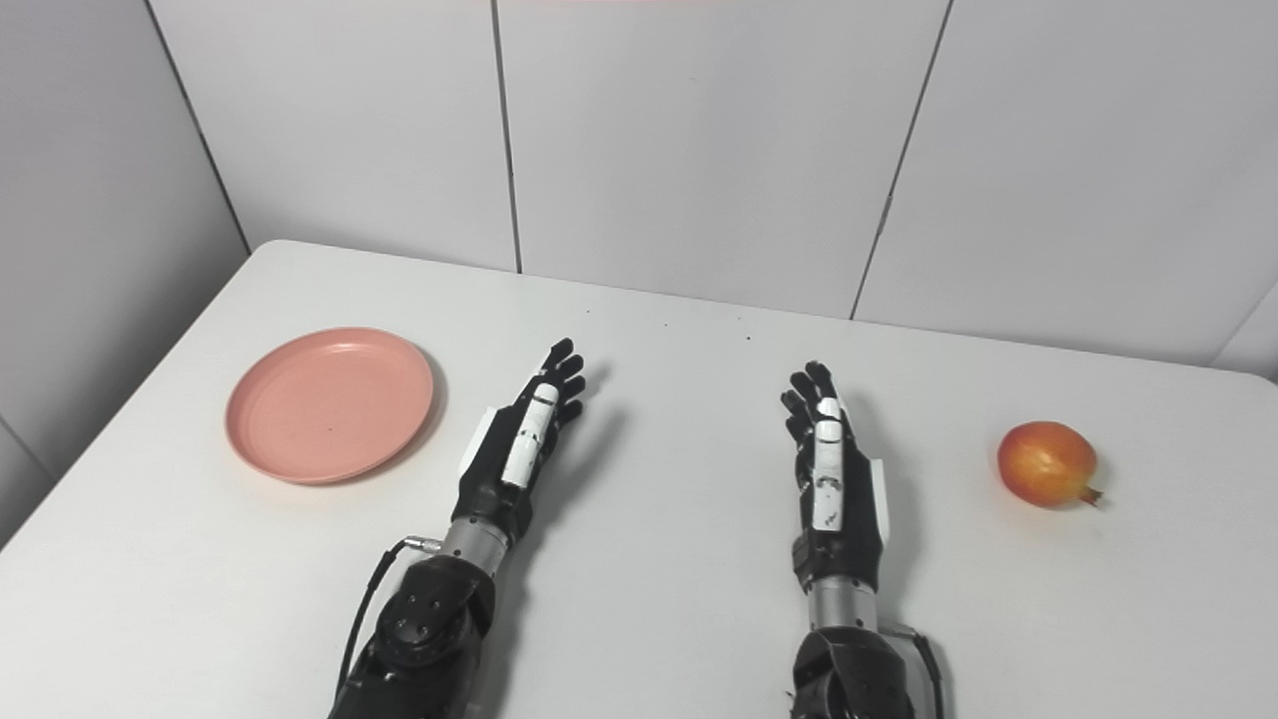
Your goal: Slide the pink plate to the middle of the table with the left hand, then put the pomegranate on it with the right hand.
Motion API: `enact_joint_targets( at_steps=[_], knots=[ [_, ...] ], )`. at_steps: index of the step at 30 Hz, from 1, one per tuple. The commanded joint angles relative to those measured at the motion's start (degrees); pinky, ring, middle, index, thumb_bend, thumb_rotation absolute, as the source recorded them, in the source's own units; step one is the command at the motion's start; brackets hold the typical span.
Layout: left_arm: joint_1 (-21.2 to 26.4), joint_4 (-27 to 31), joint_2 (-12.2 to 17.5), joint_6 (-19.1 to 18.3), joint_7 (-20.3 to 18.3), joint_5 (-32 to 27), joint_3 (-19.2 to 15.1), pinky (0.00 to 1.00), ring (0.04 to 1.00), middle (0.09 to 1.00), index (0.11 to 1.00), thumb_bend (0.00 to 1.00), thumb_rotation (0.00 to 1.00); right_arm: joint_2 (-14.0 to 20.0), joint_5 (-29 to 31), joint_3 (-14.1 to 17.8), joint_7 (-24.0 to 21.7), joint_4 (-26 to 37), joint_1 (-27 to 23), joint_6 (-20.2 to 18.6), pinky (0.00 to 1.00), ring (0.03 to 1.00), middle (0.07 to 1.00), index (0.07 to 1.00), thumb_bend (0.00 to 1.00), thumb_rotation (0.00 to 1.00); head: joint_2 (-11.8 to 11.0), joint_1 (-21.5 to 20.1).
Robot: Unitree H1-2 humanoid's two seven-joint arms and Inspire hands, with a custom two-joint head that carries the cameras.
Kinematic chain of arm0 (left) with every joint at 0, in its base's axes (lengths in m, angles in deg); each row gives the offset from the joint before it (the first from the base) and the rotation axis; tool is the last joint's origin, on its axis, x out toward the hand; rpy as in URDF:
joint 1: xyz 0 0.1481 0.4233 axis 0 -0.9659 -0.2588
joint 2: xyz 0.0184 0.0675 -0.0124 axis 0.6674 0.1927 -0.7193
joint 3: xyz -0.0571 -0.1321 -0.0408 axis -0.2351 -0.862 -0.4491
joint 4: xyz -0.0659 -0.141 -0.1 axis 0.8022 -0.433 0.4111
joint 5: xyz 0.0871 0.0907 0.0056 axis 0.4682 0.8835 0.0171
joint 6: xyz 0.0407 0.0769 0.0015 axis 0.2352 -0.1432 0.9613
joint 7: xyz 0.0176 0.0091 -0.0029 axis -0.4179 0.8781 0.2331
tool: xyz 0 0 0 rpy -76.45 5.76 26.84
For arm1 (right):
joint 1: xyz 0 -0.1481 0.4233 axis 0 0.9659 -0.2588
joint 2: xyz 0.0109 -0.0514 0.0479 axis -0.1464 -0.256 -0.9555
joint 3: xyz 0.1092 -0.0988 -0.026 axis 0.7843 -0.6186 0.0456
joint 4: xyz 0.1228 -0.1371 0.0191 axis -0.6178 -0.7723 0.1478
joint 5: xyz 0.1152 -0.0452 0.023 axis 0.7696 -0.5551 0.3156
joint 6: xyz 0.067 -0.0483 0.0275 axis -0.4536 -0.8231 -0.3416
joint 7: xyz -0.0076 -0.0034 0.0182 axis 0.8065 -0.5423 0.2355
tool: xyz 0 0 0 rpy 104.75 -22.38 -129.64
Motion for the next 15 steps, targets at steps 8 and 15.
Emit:
enact_joint_targets(
  at_steps=[8,15],
  knots=[
    [1.4,-4.0,-2.2,4.3,1.0,1.3,1.1,0.94,0.966,0.966,0.947,0.36,1.0,2.8,0.5,1.0,-2.1,-4.4,3.2,4.6,0.99,0.922,0.92,0.917,0.52,0.98,-1.6,1.3],
    [1.7,-6.2,-2.9,6.5,1.2,1.1,0.9,0.94,0.961,0.959,0.943,0.34,1.0,3.1,1.3,1.4,-2.6,-5.5,3.2,5.9,0.98,0.92,0.921,0.918,0.52,0.96,-3.2,3.6]
  ],
)
